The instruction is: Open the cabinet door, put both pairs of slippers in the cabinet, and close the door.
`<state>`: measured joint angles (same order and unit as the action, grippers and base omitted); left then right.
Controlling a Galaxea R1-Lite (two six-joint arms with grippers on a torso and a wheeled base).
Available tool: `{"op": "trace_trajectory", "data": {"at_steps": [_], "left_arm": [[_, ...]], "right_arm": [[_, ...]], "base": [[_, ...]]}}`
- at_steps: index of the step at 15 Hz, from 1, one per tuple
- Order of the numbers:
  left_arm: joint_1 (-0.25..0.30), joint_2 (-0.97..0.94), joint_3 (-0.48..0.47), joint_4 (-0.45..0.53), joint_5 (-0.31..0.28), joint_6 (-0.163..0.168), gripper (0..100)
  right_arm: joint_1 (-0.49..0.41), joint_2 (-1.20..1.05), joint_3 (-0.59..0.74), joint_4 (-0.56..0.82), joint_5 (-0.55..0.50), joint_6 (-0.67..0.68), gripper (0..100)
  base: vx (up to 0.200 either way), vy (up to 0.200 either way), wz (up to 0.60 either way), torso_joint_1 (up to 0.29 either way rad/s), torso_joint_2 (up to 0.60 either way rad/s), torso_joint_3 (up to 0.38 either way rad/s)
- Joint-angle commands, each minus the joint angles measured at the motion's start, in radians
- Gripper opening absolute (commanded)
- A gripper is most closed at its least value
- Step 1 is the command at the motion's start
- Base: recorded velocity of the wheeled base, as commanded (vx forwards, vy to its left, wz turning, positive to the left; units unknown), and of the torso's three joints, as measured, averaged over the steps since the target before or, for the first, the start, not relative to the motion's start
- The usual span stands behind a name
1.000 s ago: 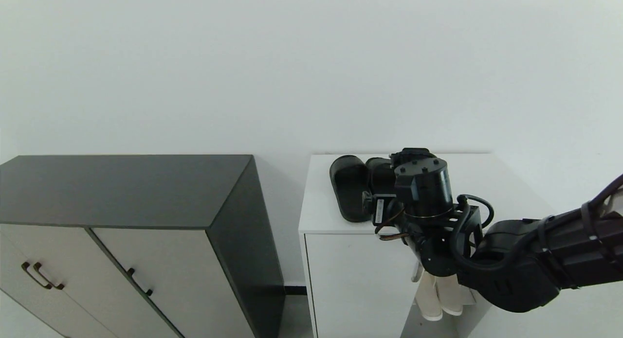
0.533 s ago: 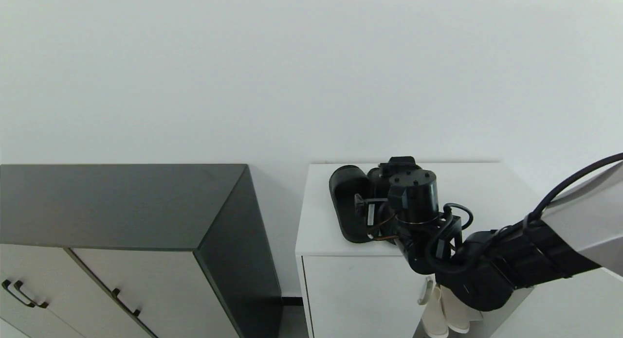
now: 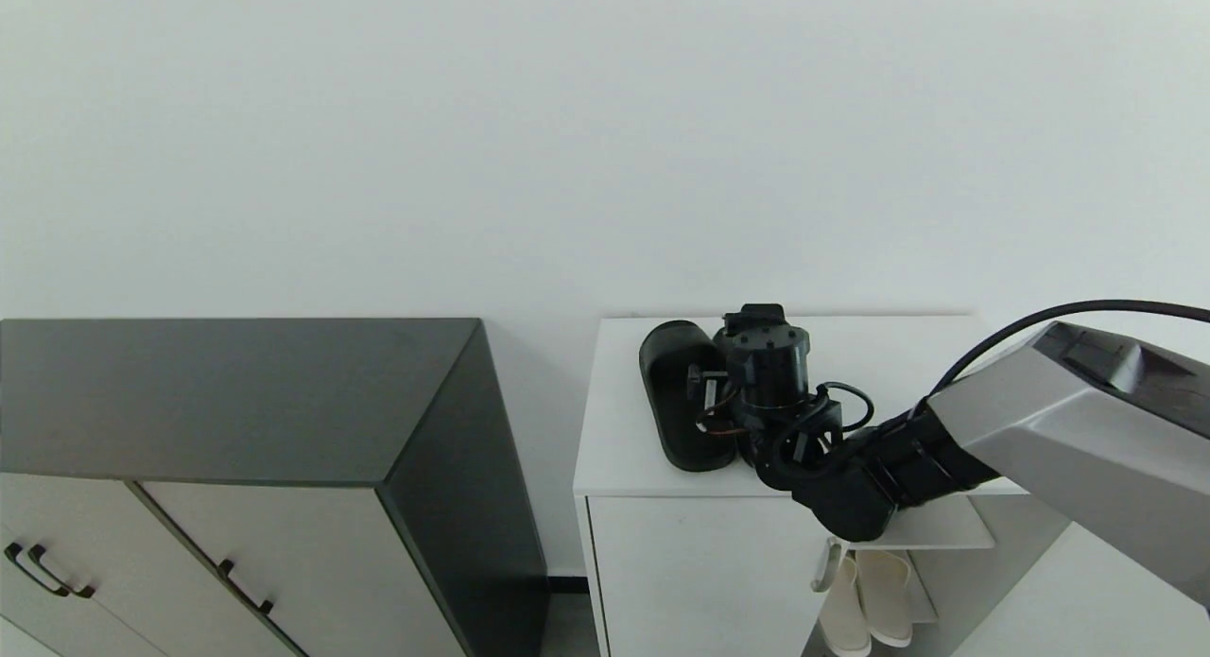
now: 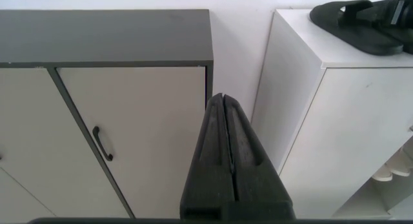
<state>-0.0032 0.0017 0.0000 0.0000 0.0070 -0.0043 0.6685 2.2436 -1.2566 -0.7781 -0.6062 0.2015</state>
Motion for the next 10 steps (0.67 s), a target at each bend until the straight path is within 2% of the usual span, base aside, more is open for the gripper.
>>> {"op": "trace_trajectory", "data": {"at_steps": [1, 3, 4, 10], "left_arm": [[0.000, 0.000, 0.000, -0.002, 0.001, 0.000, 0], [0.000, 0.000, 0.000, 0.000, 0.001, 0.000, 0], [0.000, 0.000, 0.000, 0.000, 0.001, 0.000, 0], [0.000, 0.000, 0.000, 0.000, 0.001, 0.000, 0]], "right_arm": [[-0.017, 0.050, -0.044, 0.002, 0.003, -0.001, 100], [-0.020, 0.053, -0.055, 0.000, 0.014, -0.001, 100], [-0.020, 0.053, -0.066, 0.002, 0.014, -0.004, 0], [-0.017, 0.028, -0.069, -0.003, 0.026, -0.048, 0]], "base": [[0.000, 0.000, 0.00, 0.000, 0.00, 0.000], [0.000, 0.000, 0.00, 0.000, 0.00, 0.000], [0.000, 0.000, 0.00, 0.000, 0.00, 0.000], [0.000, 0.000, 0.00, 0.000, 0.00, 0.000]]}}
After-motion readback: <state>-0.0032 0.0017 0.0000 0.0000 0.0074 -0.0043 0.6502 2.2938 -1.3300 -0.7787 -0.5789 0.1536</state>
